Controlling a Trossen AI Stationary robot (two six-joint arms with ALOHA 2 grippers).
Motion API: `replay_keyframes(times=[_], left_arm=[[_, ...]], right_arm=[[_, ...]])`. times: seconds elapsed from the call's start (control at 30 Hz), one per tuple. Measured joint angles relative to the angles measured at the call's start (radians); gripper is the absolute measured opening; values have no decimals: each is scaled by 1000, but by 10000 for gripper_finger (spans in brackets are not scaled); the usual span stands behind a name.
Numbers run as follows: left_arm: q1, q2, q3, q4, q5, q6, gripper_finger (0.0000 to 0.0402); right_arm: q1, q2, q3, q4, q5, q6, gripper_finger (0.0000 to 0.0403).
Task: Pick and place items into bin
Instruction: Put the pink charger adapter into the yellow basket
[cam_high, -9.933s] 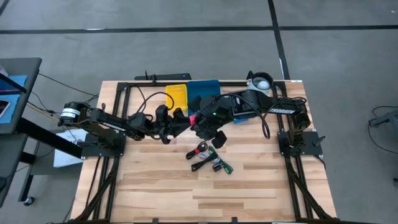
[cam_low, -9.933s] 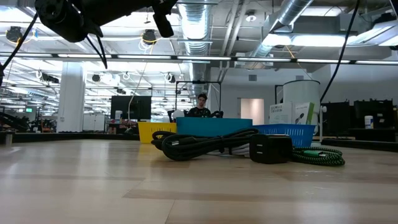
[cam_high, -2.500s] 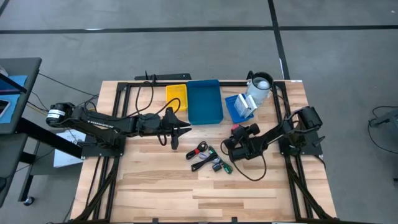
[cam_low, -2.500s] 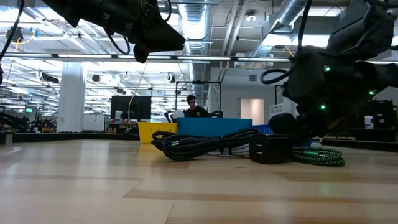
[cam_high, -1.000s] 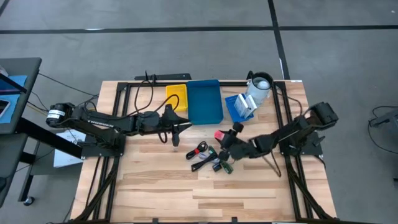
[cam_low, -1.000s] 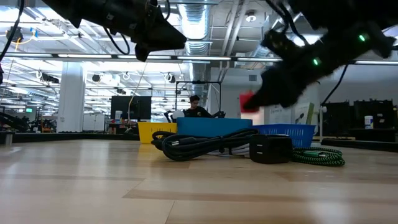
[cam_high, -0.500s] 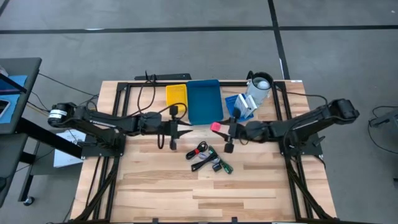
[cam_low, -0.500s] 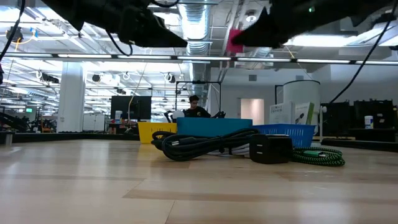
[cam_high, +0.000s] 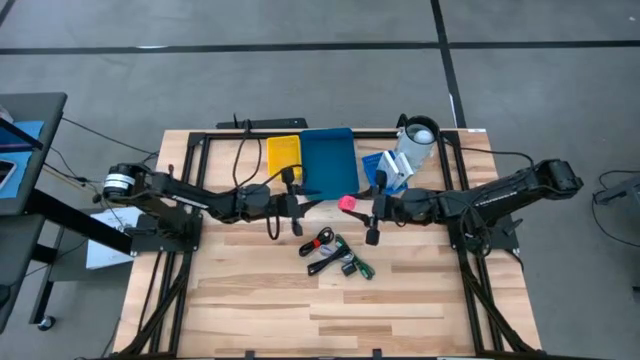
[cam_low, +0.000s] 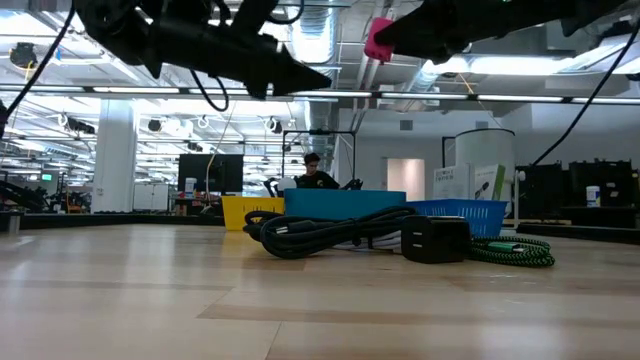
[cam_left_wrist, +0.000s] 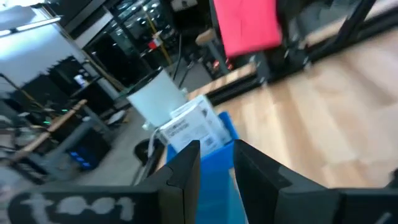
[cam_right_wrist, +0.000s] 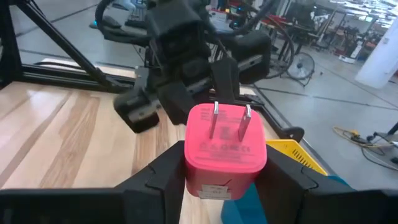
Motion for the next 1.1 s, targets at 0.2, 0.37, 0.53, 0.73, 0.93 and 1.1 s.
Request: replay_keyframes(times=[0.2,0.37,0.53,0.73,0.93,1.1], left_arm=[[-5,47,33,-10,-96,82,106],[-19,51,105,-130,-115,105,141],[-38,51,158,-173,-114,132,175],[-73,51,184,-174,-106,298,193],[-97,51,214,-172,-106,361,195],[-108,51,230,-173,-116,420,195]], right_arm=[[-1,0,0,0,-3,0,148],[-3,0,0,1,-34,0,148],[-3,0,0,1,-34,0,155],[-3,0,0,2,-52,0,145],[-3,0,0,9,-52,1,156],[-3,0,0,10,-52,1,146]])
